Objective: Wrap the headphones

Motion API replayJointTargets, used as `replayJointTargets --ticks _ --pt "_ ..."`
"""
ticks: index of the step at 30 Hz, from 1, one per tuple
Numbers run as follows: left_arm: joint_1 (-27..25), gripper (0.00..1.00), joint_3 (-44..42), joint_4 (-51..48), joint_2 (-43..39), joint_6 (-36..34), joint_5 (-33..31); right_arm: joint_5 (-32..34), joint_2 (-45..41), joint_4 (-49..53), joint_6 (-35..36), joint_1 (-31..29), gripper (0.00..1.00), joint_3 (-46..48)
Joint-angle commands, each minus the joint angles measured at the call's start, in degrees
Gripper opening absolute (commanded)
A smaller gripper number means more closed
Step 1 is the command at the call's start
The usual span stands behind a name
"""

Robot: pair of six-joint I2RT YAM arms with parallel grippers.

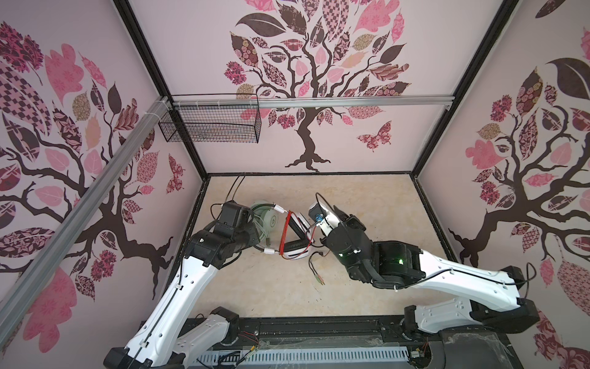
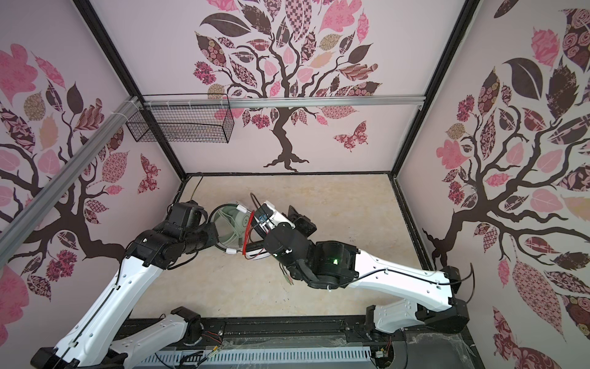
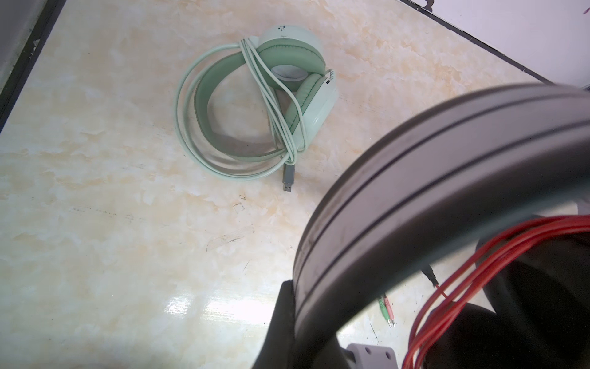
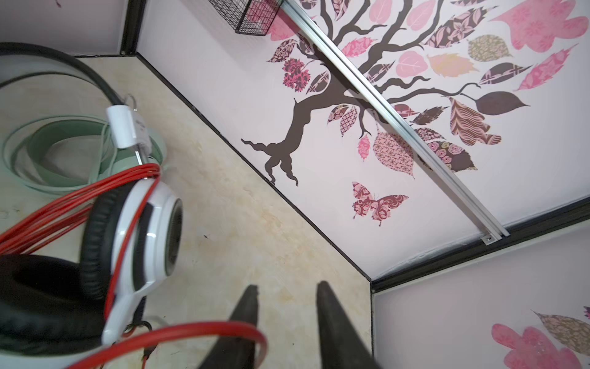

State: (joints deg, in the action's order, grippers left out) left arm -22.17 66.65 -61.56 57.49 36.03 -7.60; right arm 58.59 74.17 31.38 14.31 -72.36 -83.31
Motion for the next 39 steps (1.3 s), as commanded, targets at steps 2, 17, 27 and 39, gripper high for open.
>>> replayJointTargets --ticks 2,17,27,39 --pt "-0.2 0.0 0.1 2.7 -1.6 1.4 1.5 -11.9 -2.1 5.7 -9.8 9.2 0.64 -2.1" --pt "-0.2 0.0 3.5 3.1 0.7 2.1 2.9 -41.8 2.4 5.9 -11.1 11.5 0.78 -7.1" --pt "-0.4 0.0 4.2 2.5 0.8 1.8 2.3 -42.7 6.8 6.3 -12.3 12.6 0.81 -6.3" --pt "-0.4 0.0 5.0 2.8 1.0 -1.0 -2.7 -58.1 -12.7 -5.2 -27.1 26.0 0.78 30.5"
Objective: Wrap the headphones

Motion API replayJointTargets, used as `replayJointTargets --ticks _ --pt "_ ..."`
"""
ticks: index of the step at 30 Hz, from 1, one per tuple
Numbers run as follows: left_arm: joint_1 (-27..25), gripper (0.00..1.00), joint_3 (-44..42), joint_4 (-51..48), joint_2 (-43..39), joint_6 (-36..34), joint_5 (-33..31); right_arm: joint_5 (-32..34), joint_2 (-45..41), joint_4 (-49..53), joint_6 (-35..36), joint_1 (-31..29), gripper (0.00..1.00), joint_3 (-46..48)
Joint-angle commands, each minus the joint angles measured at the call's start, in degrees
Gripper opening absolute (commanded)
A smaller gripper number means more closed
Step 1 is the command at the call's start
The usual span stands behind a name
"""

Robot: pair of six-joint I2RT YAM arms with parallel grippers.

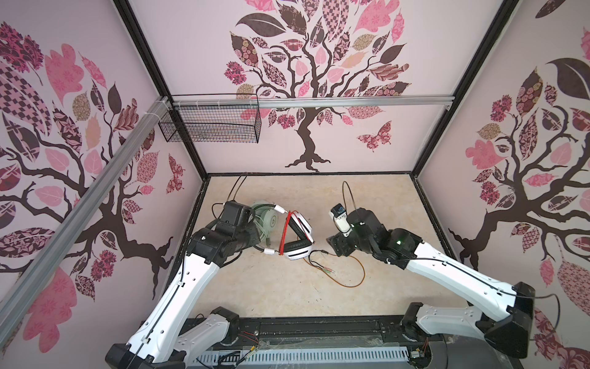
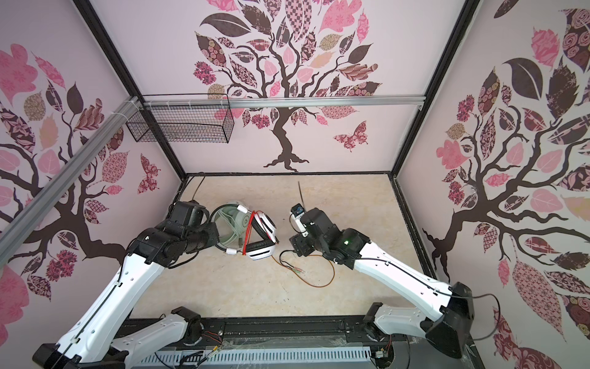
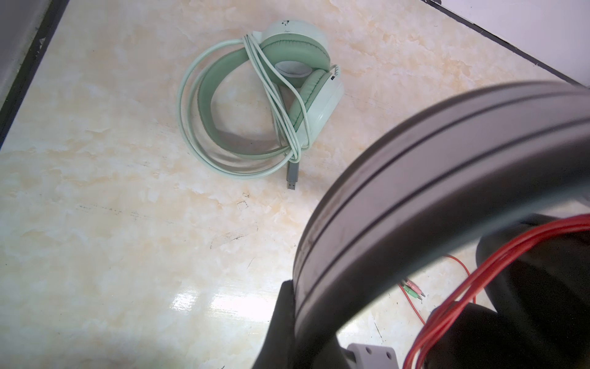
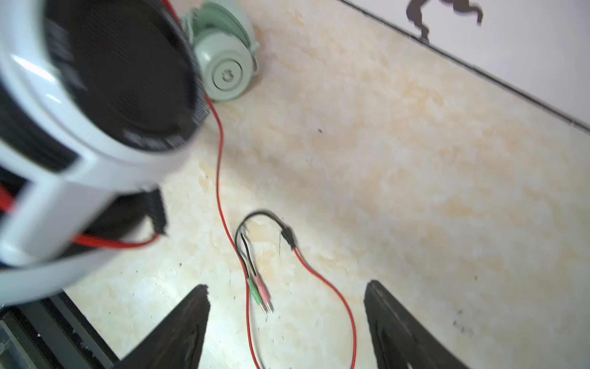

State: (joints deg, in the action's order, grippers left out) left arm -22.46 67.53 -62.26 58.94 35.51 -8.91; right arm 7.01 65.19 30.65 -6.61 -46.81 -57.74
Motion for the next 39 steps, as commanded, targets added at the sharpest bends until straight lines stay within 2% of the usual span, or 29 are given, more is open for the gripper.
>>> replayJointTargets --ticks 1,6,11,14,25,32,36,39 --pt "-0.1 0.0 4.1 3.8 -0.5 -1.0 -2.1 -7.9 -4.2 -5.6 -7.7 0.4 0.78 8.2" --pt "-0.1 0.0 2.8 6.1 -1.3 -4.1 -1.9 -13.9 -5.5 -12.5 -14.6 0.5 0.73 21.5" --pt "-0.1 0.0 -0.1 9.1 -2.7 -5.0 -1.6 -11.8 -5.7 -16.1 -18.6 0.4 0.69 29.7" --pt "-0.1 0.0 -1.8 10.1 -2.9 -5.0 -1.2 -13.5 -4.1 -20.1 -19.7 0.5 0.66 33.3" --pt "0.1 0.0 -4.3 11.3 -3.8 -4.8 -0.3 -18.3 7.4 -25.2 -16.5 0.1 0.54 31.8" --pt "1.2 0.0 -4.7 11.5 -4.5 -4.8 0.6 -16.2 8.9 -26.5 -17.3 -2.8 0.45 32.3" --pt "4.9 0.0 -5.4 12.4 -4.4 -4.8 5.3 -15.1 9.0 -26.3 -18.0 -4.6 0.4 32.4" --pt "5.8 0.0 -5.5 12.5 -4.5 -4.8 6.0 -14.2 9.7 -26.5 -18.3 -5.5 0.36 32.3"
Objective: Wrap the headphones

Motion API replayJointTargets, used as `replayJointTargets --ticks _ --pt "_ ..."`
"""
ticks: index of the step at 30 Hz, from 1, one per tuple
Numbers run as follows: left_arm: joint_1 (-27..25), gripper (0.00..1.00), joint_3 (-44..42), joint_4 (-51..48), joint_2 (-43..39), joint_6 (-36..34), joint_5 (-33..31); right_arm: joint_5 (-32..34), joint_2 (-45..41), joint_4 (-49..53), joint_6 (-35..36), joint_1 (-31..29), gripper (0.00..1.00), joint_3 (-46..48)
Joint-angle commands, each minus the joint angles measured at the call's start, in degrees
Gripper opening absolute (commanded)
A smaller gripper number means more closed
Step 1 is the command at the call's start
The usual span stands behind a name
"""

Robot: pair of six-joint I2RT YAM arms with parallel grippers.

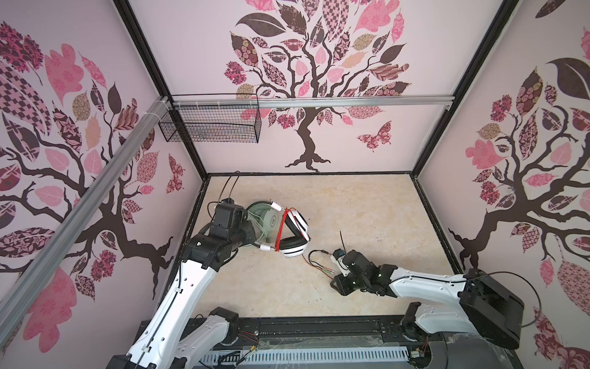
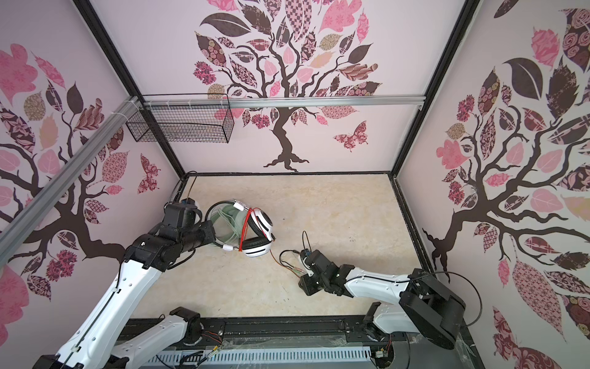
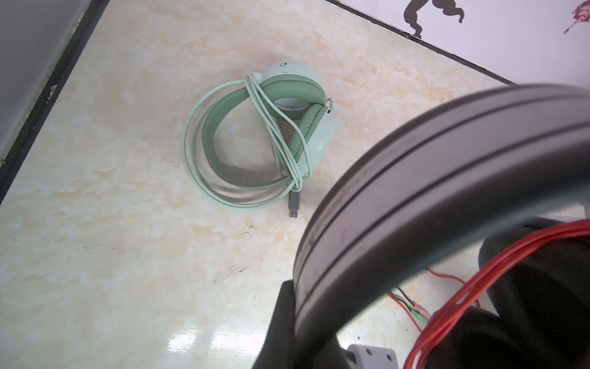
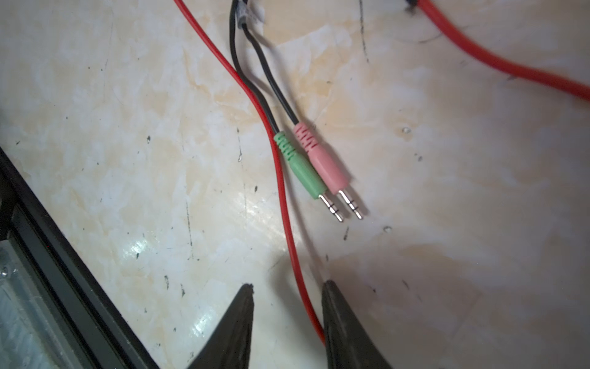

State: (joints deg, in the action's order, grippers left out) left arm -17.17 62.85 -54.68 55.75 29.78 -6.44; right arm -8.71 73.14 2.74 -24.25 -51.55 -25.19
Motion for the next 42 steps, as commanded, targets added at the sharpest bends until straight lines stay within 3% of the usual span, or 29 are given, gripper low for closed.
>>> replayJointTargets --ticks 1,9,15,22,31,38,42 --pt "0.6 0.0 -1.0 4.9 -1.3 1.0 3.5 1.7 2.1 1.2 -0.7 -0.9 0.36 -0.3" --pt "0.5 0.0 -1.2 5.1 -1.4 1.1 3.7 7.1 5.3 3.1 -0.3 -3.6 0.26 -2.5" --pt "0.6 0.0 -1.4 4.9 -2.0 1.3 2.8 8.6 7.0 4.1 0.2 -4.6 0.0 -3.3" --pt "0.6 0.0 -1.4 4.9 -1.4 1.3 2.9 8.2 0.0 5.4 0.0 -4.6 0.0 -3.0" --pt "0.6 0.0 -1.3 5.2 -1.0 1.6 3.2 11.7 -15.1 16.2 2.0 -4.6 0.0 -7.9" --pt "0.6 0.0 0.3 8.3 0.8 8.6 12.0 12.2 -16.4 18.6 2.5 -4.6 0.0 -9.0" --pt "0.6 0.0 0.6 11.0 4.0 12.2 11.2 9.8 -16.1 17.5 1.8 -5.1 0.0 -8.8"
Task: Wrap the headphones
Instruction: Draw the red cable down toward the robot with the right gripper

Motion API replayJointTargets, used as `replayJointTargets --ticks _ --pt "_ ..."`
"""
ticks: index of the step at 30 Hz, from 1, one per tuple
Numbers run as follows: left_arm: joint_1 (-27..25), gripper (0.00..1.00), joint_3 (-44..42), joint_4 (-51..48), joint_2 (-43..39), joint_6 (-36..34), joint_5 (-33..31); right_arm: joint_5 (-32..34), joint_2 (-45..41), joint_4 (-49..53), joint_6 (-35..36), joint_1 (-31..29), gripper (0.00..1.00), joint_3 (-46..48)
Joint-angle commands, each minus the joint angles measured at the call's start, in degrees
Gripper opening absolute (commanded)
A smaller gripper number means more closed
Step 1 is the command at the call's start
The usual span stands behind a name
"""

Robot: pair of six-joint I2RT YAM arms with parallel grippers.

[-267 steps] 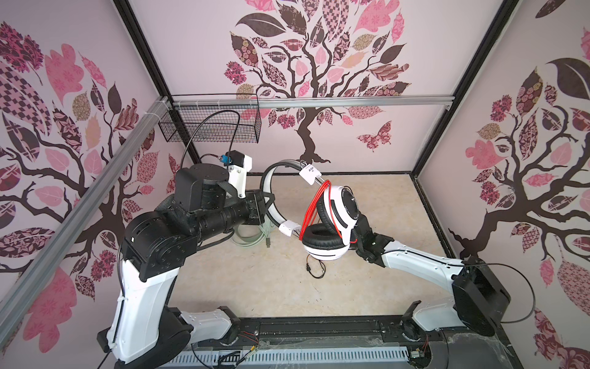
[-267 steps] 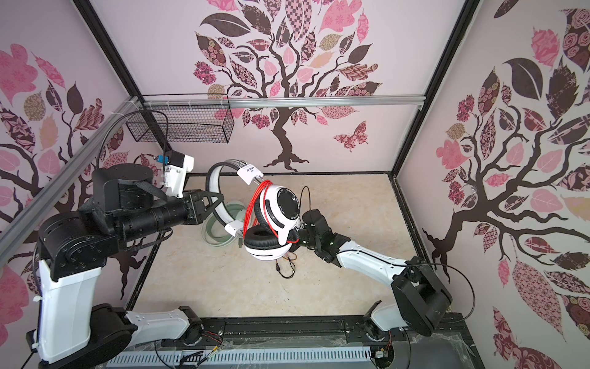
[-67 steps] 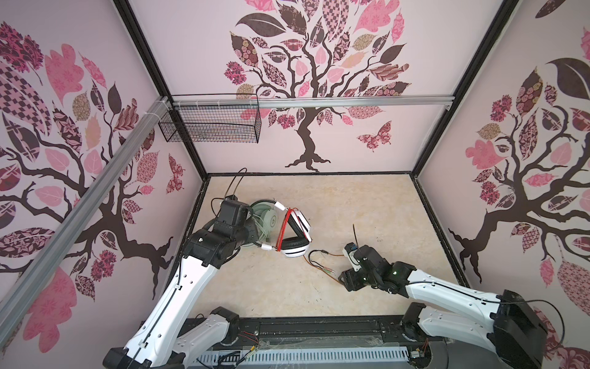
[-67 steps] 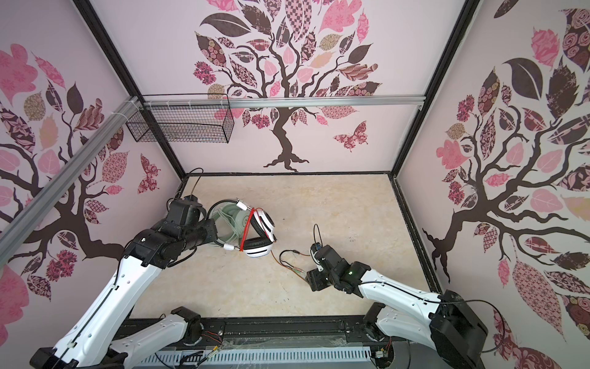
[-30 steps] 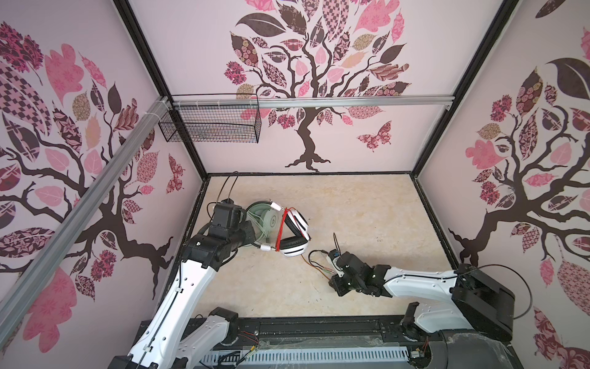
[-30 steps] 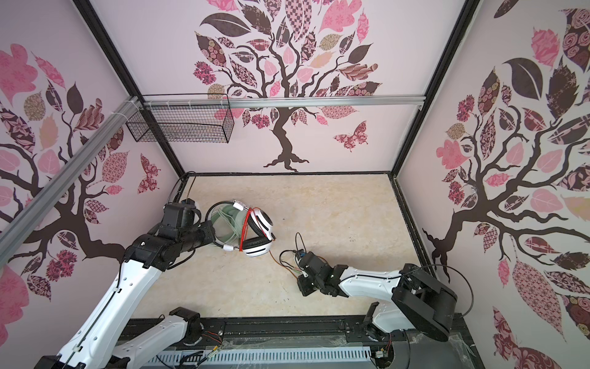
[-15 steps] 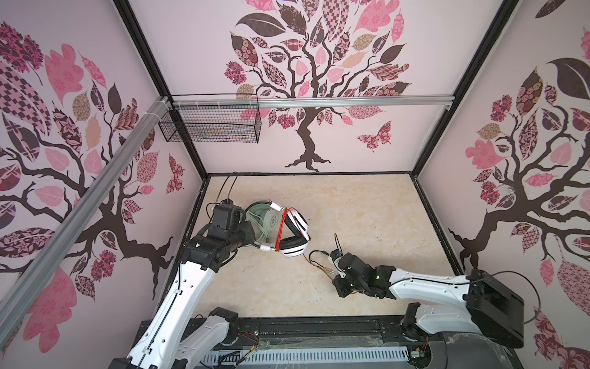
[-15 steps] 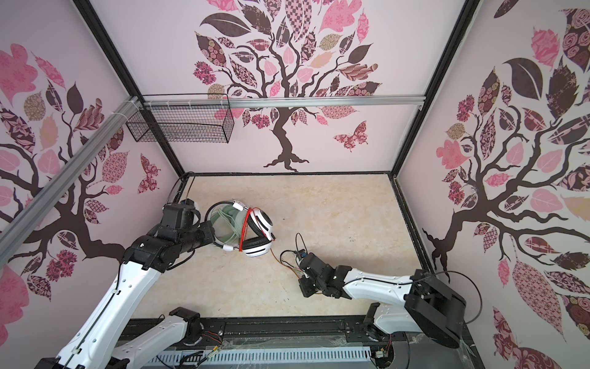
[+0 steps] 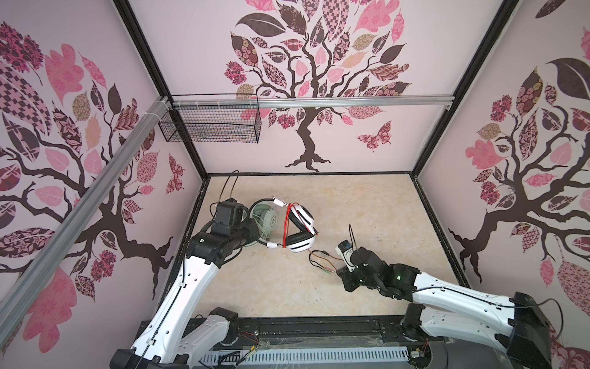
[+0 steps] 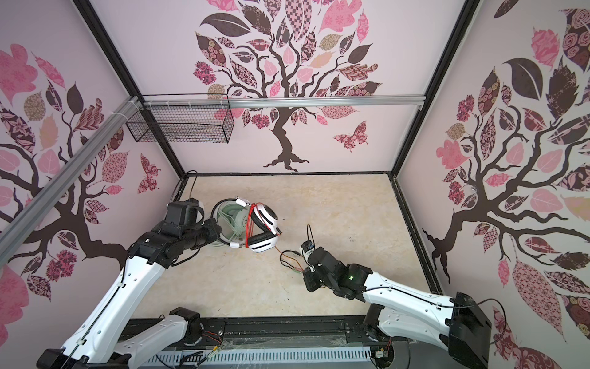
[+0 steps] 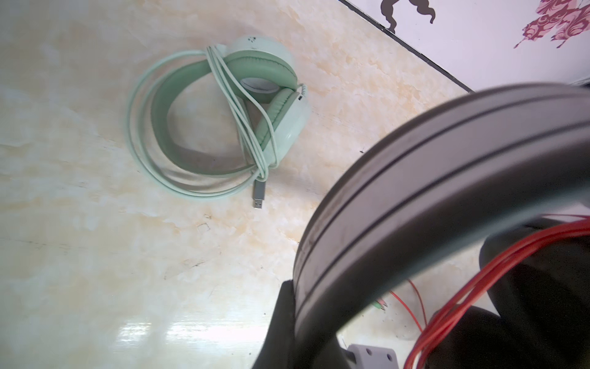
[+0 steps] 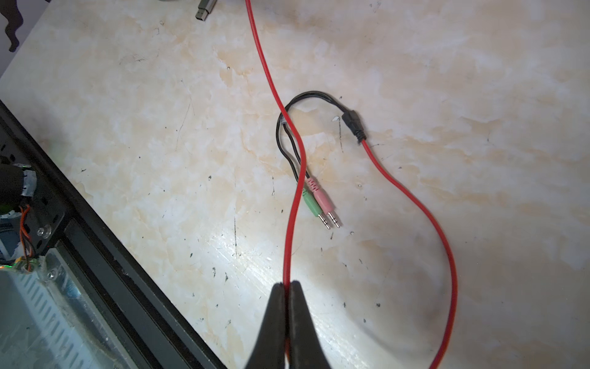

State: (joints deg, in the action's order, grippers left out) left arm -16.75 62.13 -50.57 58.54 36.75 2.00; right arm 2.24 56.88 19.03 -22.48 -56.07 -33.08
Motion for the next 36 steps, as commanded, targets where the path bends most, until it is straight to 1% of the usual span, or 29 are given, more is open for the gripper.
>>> replayJointTargets --ticks 1,4,8,12,14,20,25,29,34,36 --pt "0.2 0.0 1.6 7.1 2.3 5.6 2.2 -1.0 0.1 1.2 -0.1 -1.1 0.0 -1.0" --pt "0.2 0.0 2.9 7.7 4.9 6.8 1.7 1.2 0.4 2.2 -0.5 -4.3 0.0 -2.7" --pt "0.1 0.0 4.0 9.6 6.9 8.1 1.8 5.4 3.1 5.1 -0.4 -10.1 0.0 -6.6" --pt "0.6 0.0 6.5 8.6 9.5 6.4 -1.5 9.7 5.7 7.9 -0.3 -16.0 0.0 -11.8" --pt "2.3 0.0 6.7 8.2 10.3 6.6 0.8 10.9 6.6 8.9 -0.2 -18.3 0.0 -14.0" --pt "2.7 0.0 4.6 9.2 9.6 6.7 0.5 15.3 10.0 13.3 1.1 -25.4 0.0 -21.8" --pt "2.6 0.0 4.0 9.1 9.4 6.7 0.2 18.4 12.6 16.9 3.0 -29.6 0.0 -27.1" --pt "2.8 0.0 4.1 8.9 9.4 6.5 0.0 23.5 15.2 19.8 5.4 -34.1 0.0 -30.7" --pt "2.8 0.0 4.0 8.5 9.7 6.3 0.0 30.9 20.0 25.4 6.0 -39.2 0.0 -37.2" --pt "2.8 0.0 3.9 8.4 9.8 6.2 0.0 32.0 21.2 26.8 6.5 -40.3 0.0 -39.5"
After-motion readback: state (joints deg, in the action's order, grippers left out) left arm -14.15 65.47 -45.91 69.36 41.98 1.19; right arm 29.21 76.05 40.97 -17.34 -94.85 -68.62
